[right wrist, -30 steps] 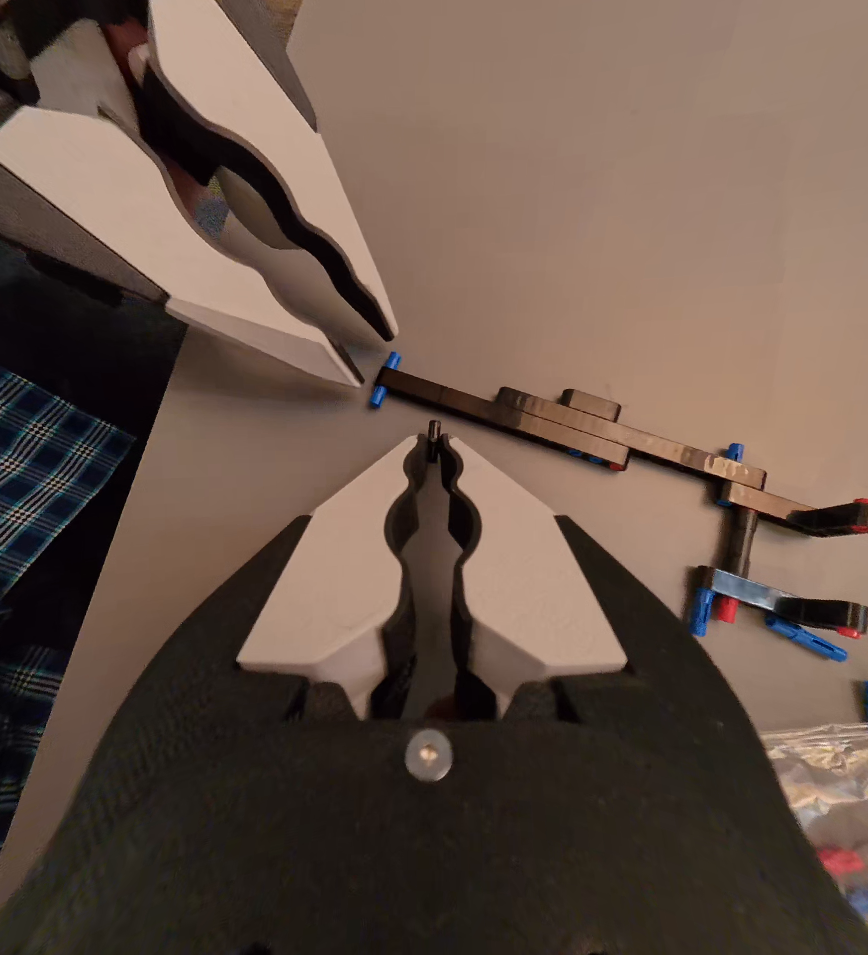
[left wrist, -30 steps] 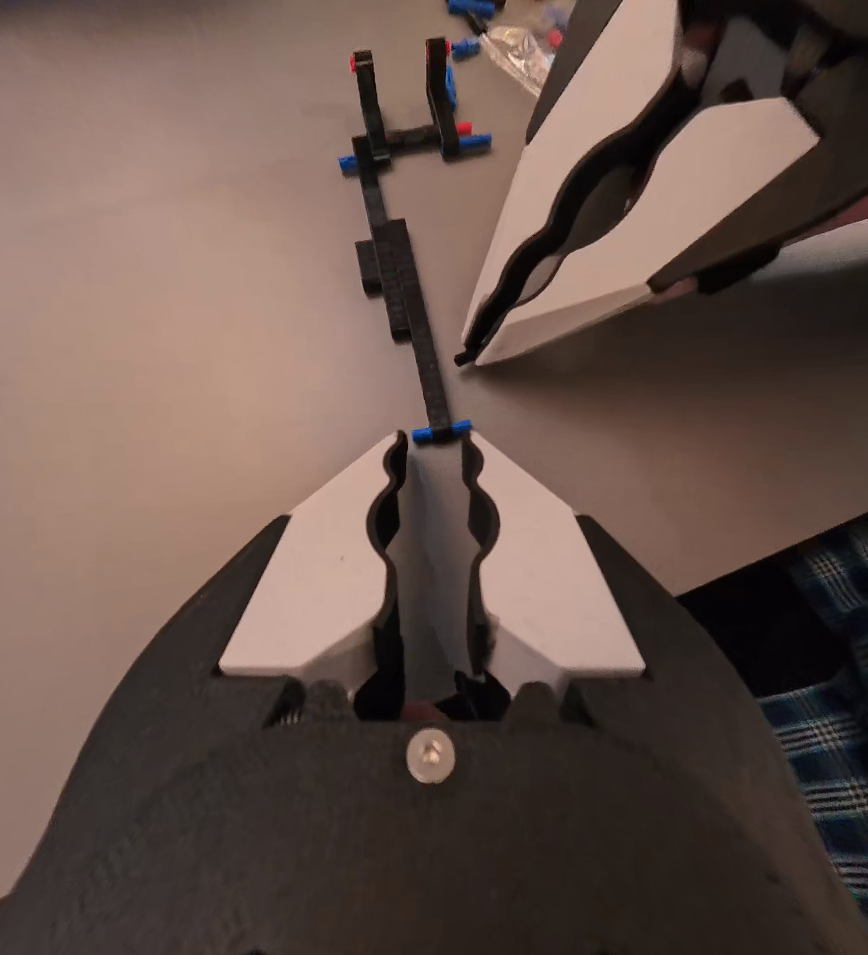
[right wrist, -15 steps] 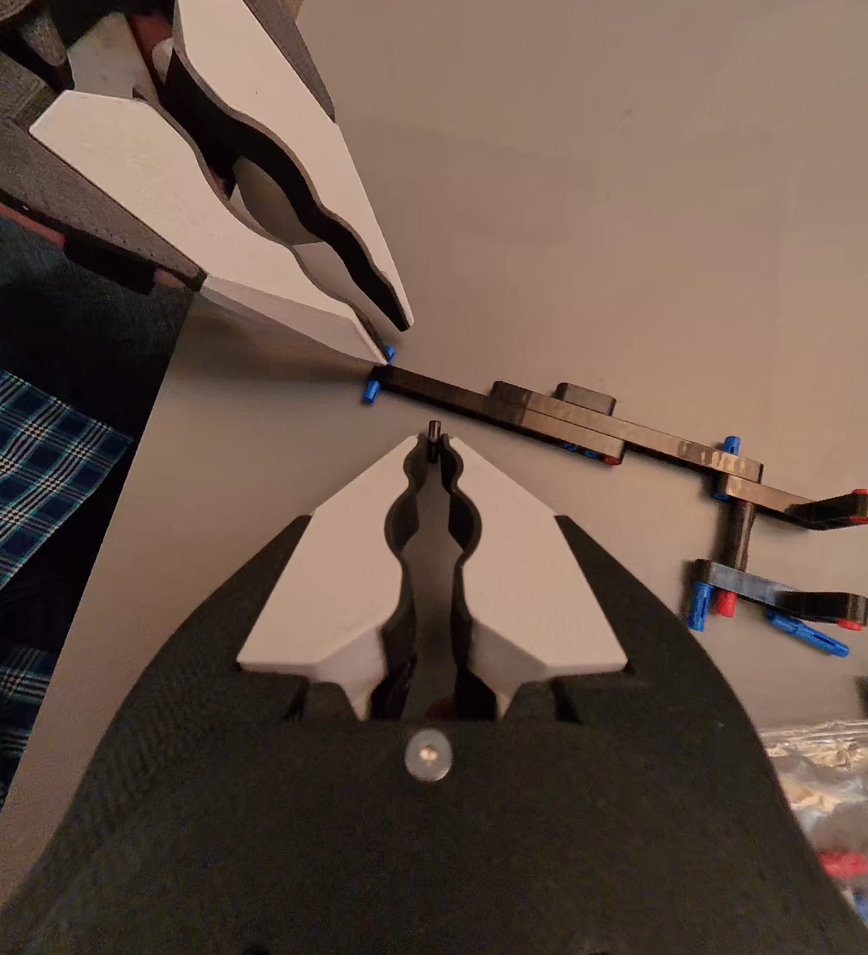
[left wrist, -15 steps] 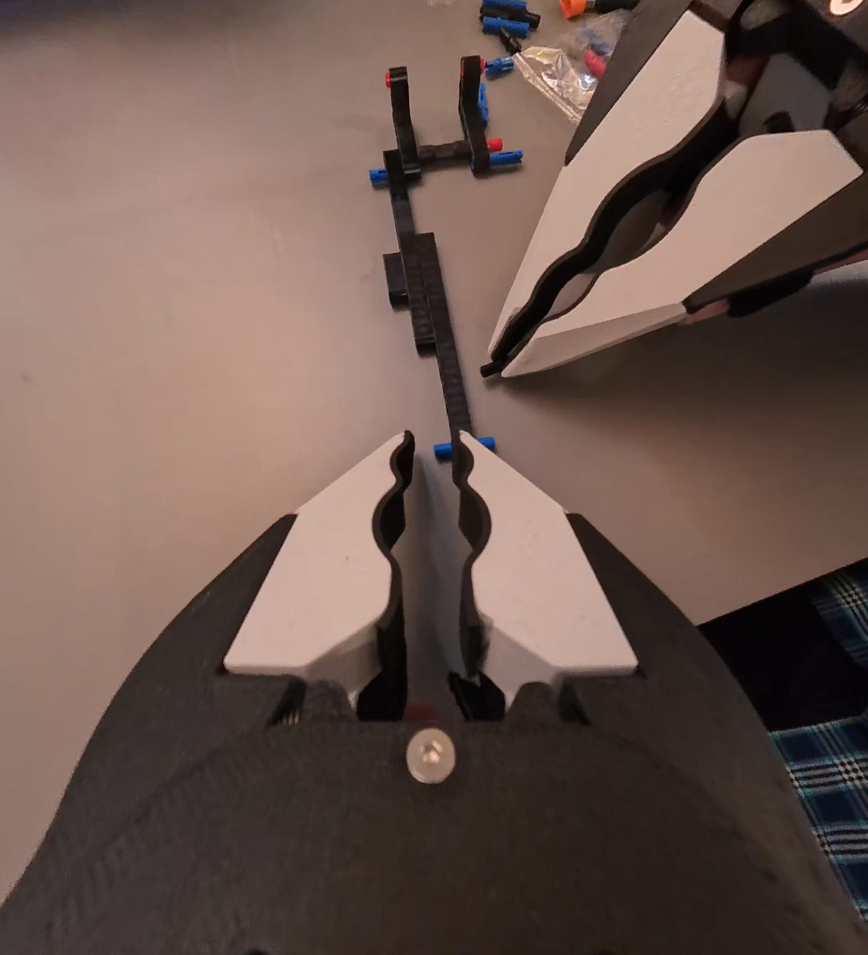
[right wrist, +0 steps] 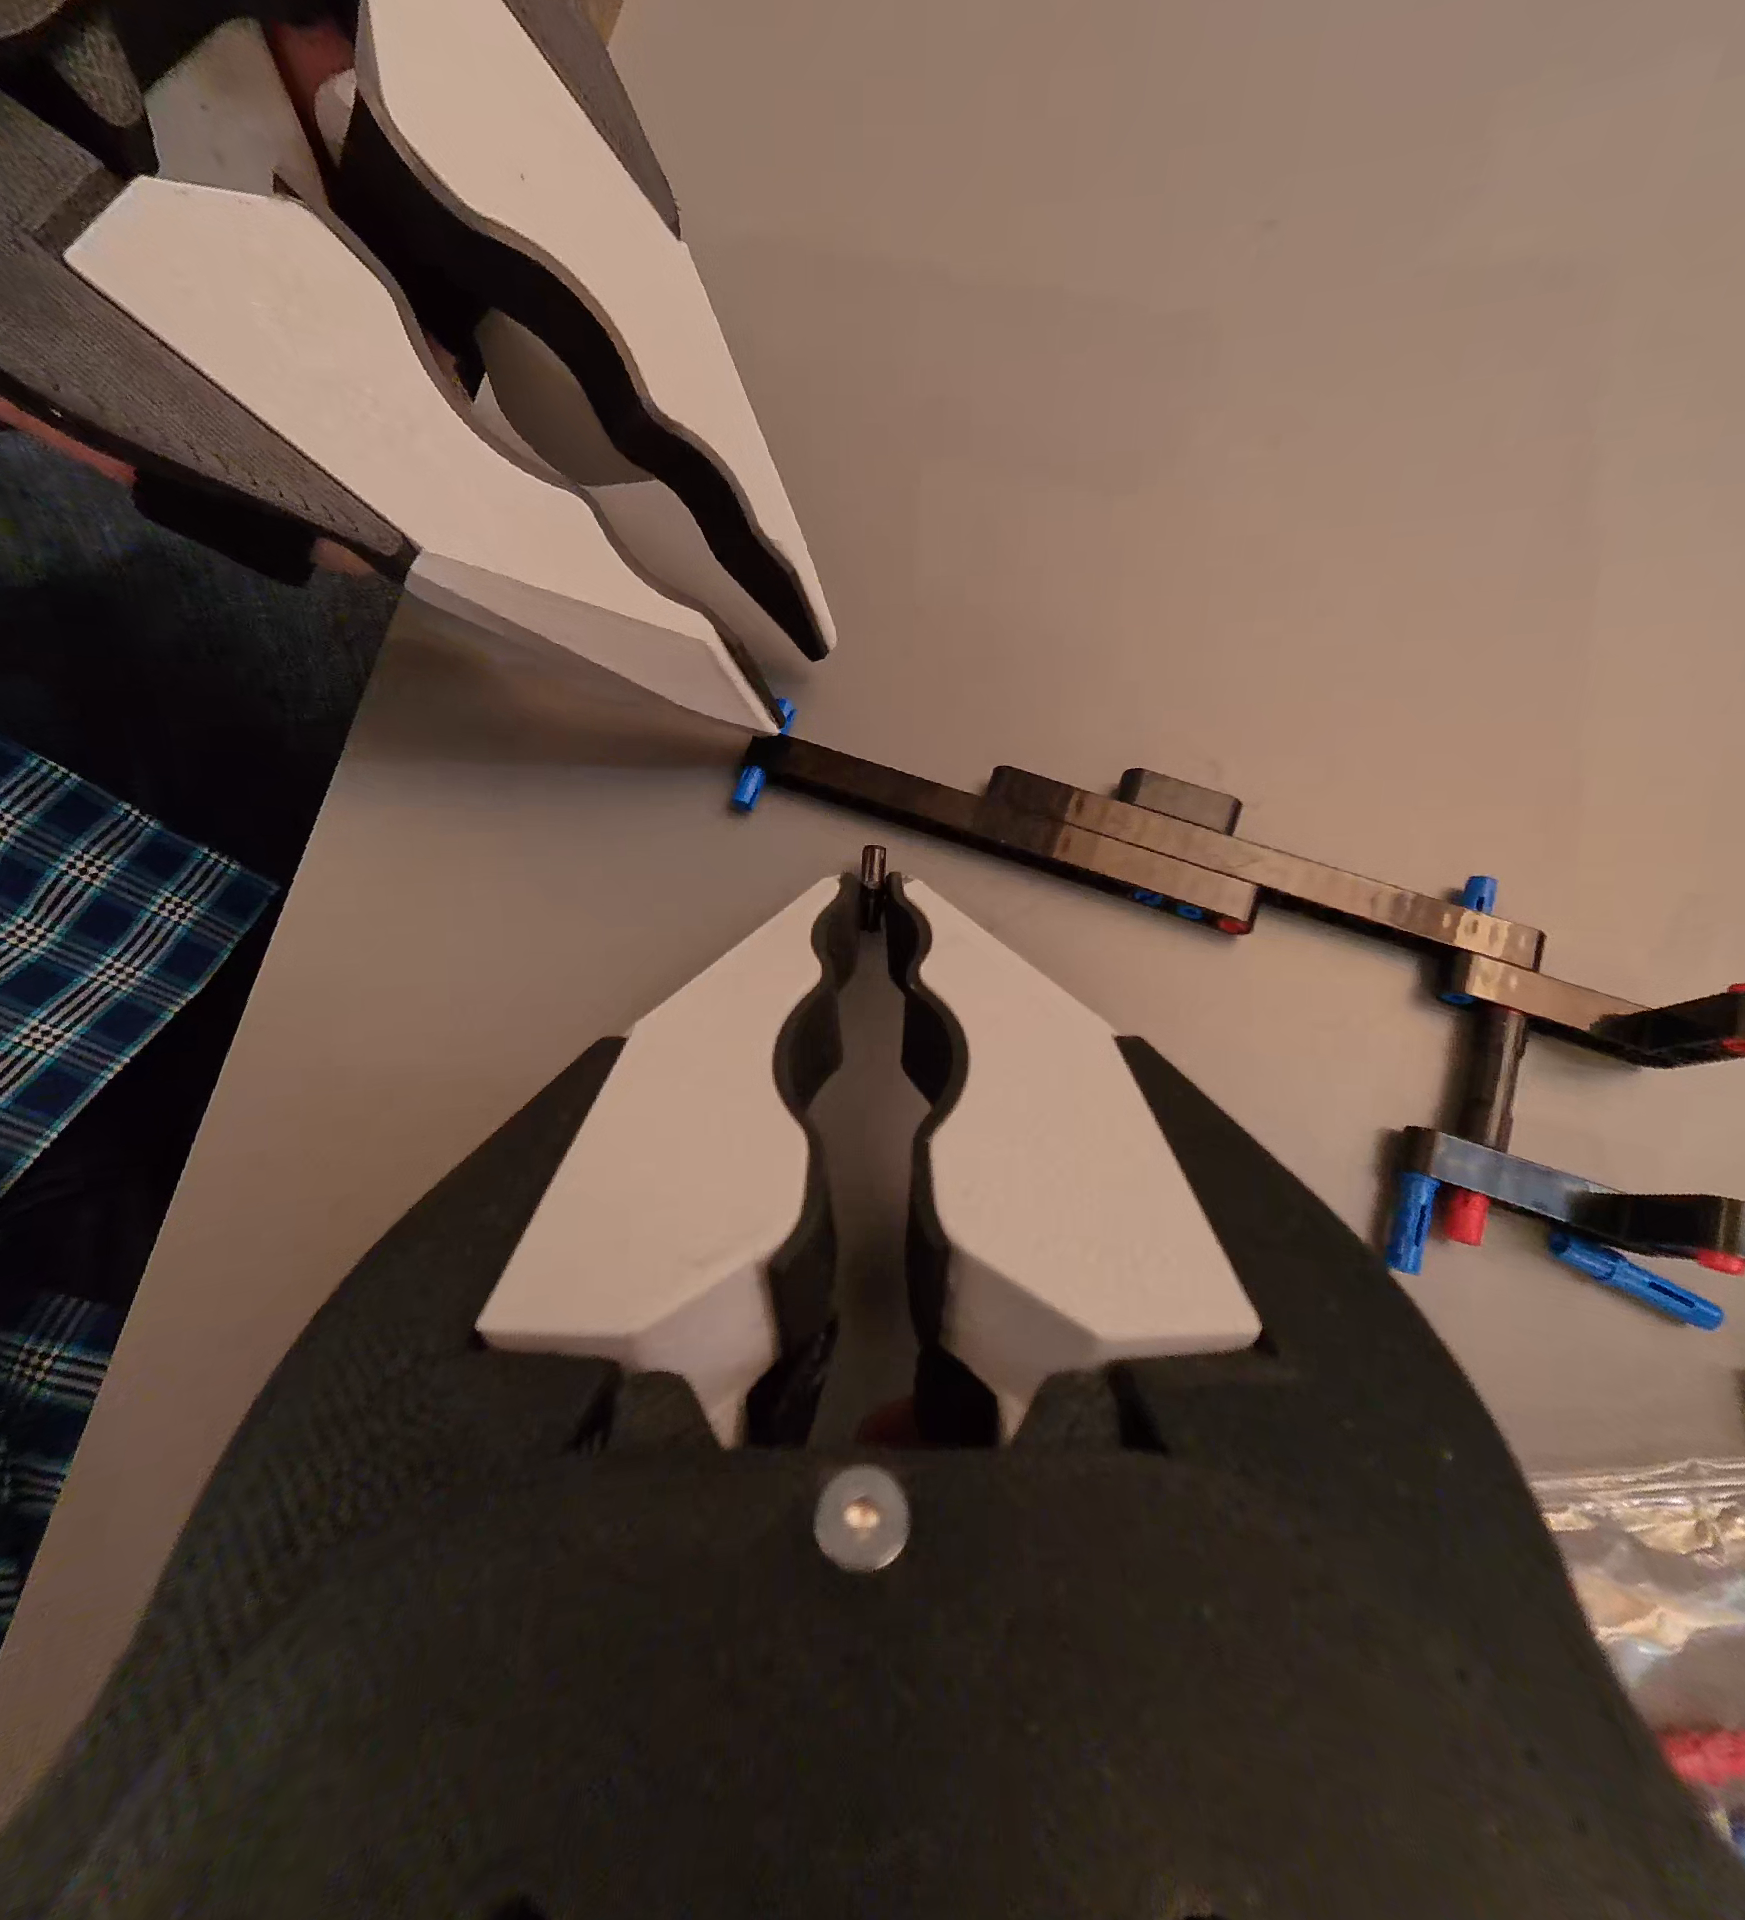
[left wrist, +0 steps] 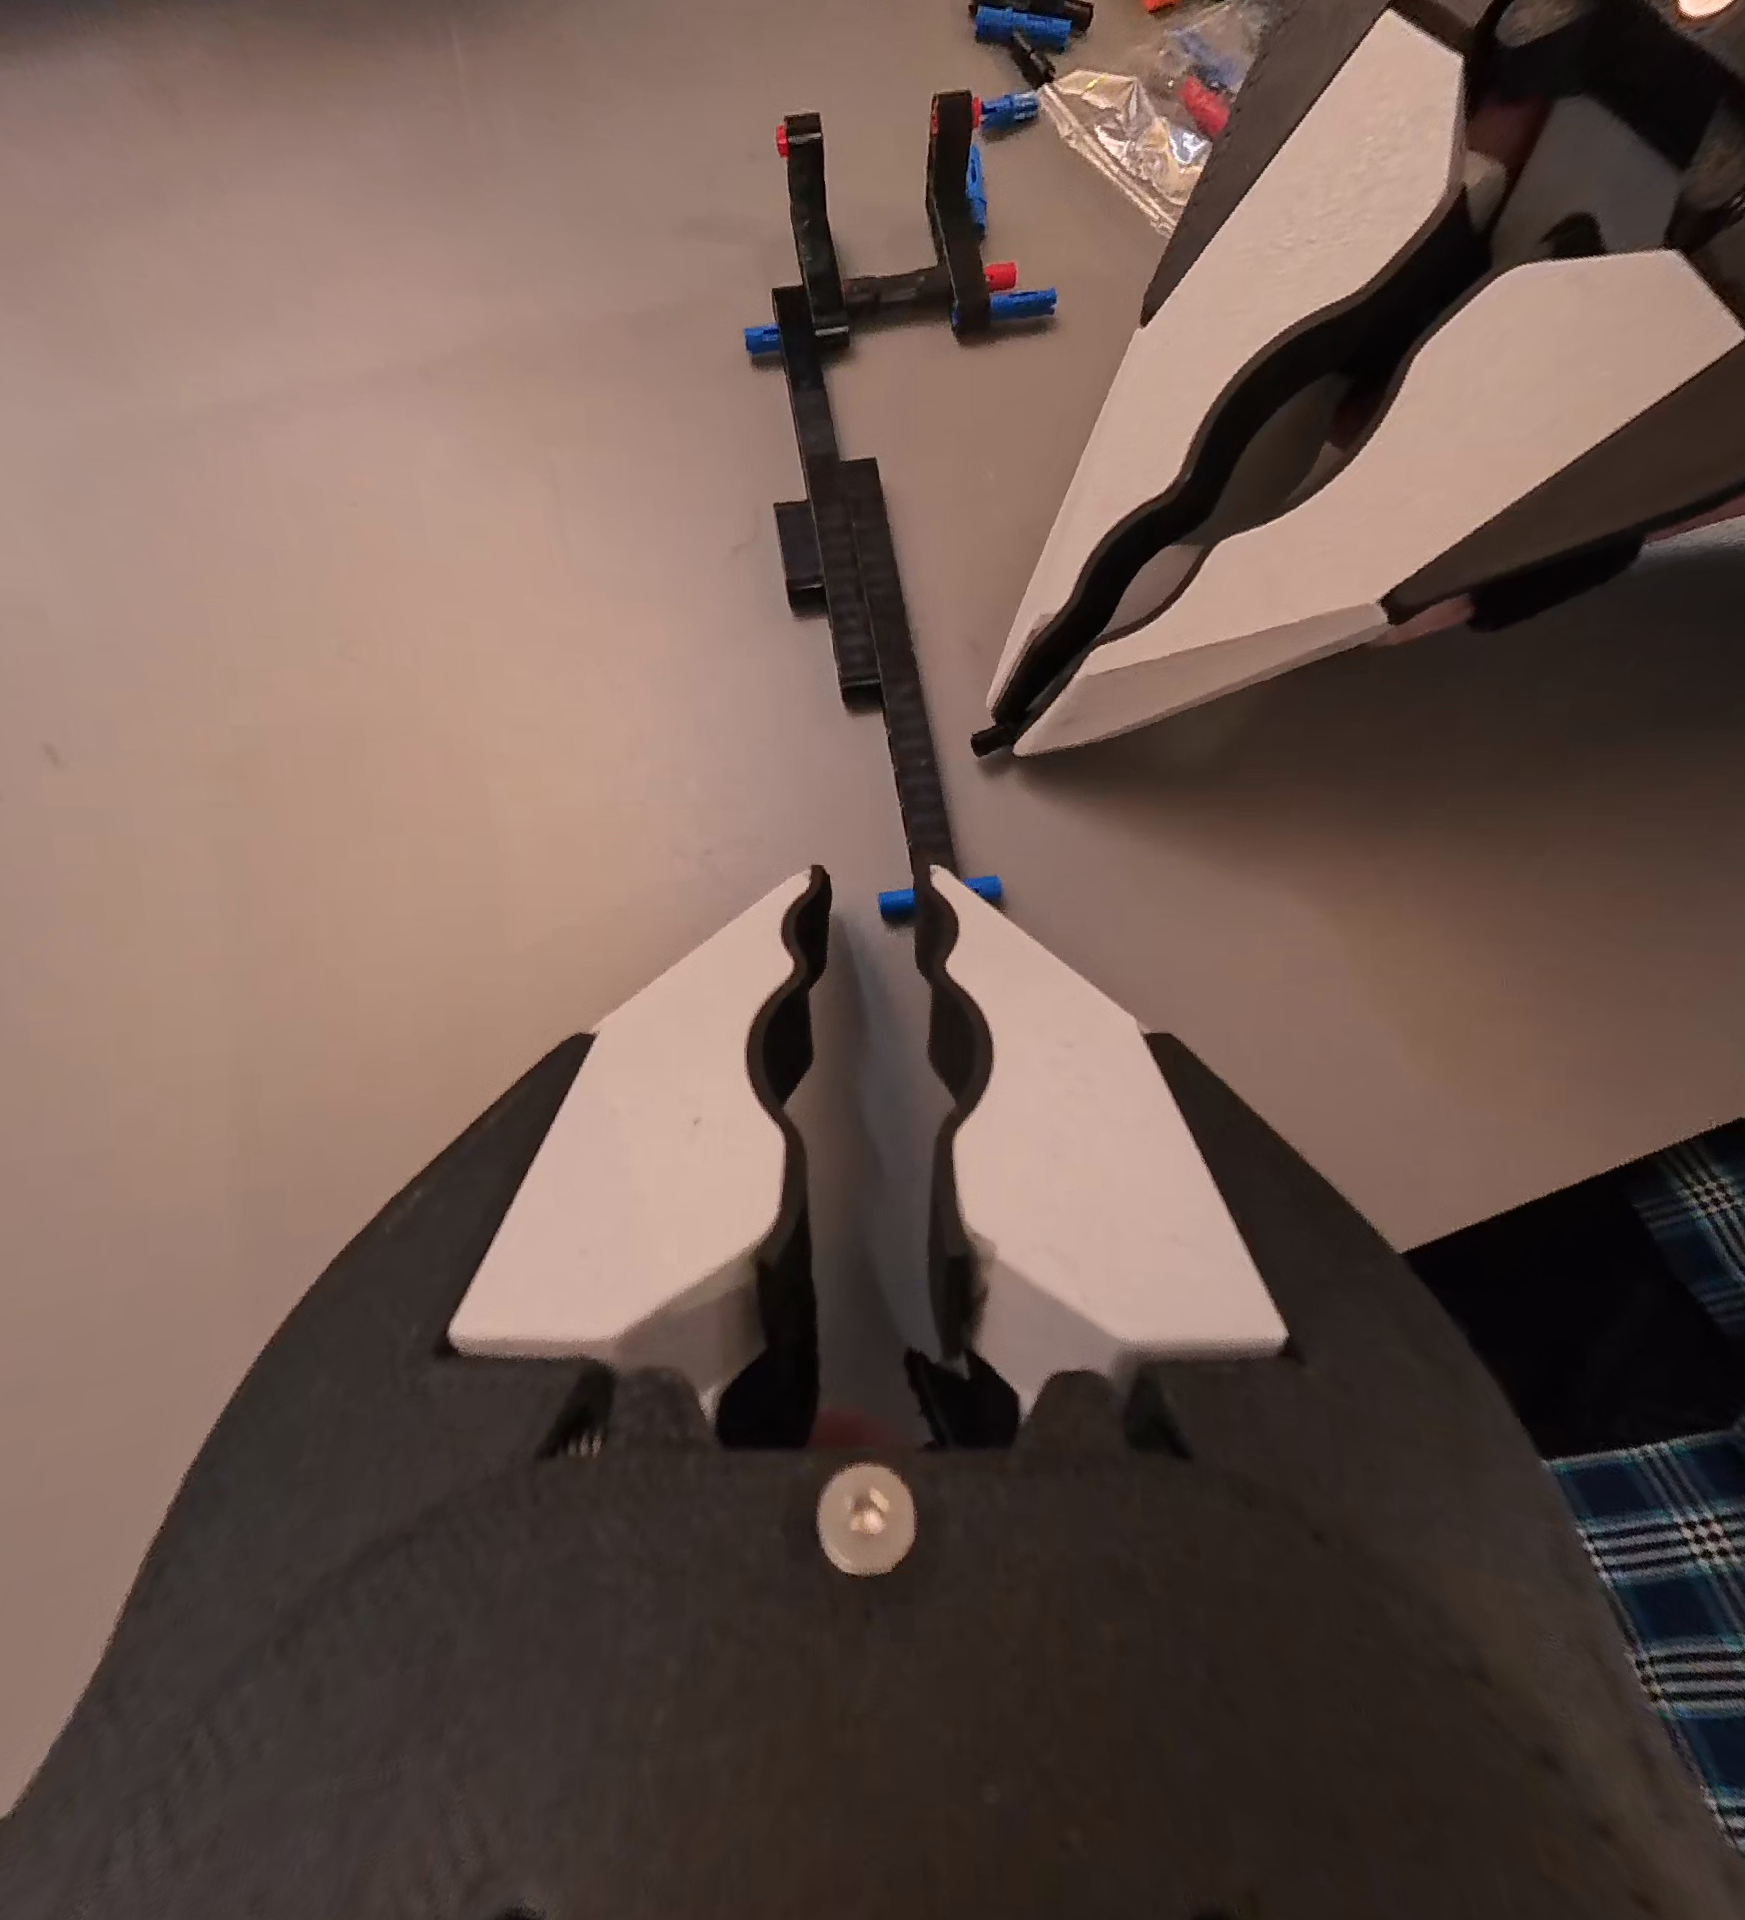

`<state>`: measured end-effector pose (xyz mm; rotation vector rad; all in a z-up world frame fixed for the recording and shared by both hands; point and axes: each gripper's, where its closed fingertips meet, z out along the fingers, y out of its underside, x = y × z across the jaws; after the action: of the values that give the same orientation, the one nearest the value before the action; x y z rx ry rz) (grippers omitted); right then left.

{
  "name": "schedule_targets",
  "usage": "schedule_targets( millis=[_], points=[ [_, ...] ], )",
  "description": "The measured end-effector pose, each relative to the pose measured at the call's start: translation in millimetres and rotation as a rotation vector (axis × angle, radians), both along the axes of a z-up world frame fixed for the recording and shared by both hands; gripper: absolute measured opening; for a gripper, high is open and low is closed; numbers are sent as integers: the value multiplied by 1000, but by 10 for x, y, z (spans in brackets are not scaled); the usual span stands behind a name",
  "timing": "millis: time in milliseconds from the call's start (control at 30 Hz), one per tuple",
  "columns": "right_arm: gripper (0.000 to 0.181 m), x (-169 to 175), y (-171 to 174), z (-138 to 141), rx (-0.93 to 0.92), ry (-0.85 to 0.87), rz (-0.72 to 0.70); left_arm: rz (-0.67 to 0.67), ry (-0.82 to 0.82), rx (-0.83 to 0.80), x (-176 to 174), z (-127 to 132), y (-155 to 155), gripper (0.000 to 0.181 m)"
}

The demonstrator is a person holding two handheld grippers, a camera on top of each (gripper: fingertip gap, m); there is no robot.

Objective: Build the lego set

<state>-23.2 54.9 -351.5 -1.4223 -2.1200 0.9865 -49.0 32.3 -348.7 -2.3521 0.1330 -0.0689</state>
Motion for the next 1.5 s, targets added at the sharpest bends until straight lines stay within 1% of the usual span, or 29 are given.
schedule_targets(
  millis=[33, 133, 300, 567, 800, 1000, 1200, 1333, 1500],
  points=[
    [1, 0, -1, 1, -1, 1, 0, 0, 2, 6, 2, 15, 8, 14],
    [1, 0, 0, 8, -8, 3, -1, 0, -5, 23, 12, 69, 44, 15],
    [1, 0, 1, 6, -9, 1, -1, -8, 16, -9, 14, -2, 63, 15],
    [1, 0, 5, 7, -14, 0, -4, 3, 1, 15, 6, 58, 124, 15],
    [1, 0, 5, 8, -17, 1, -4, -8, 16, -16, 18, -3, 167, 15],
    [1, 0, 7, 9, -20, 0, -6, 1, 17, 7, -16, 59, 224, 16],
    [1, 0, 10, 8, -22, 0, -8, -4, 33, -22, -7, -3, 251, 15],
    [1, -3, 14, 13, -25, 2, -12, 12, 19, 9, -27, 69, 297, 15],
    [1, -14, 34, 0, -18, -5, -26, -13, 38, -21, 14, 1, 329, 15]
  ],
)
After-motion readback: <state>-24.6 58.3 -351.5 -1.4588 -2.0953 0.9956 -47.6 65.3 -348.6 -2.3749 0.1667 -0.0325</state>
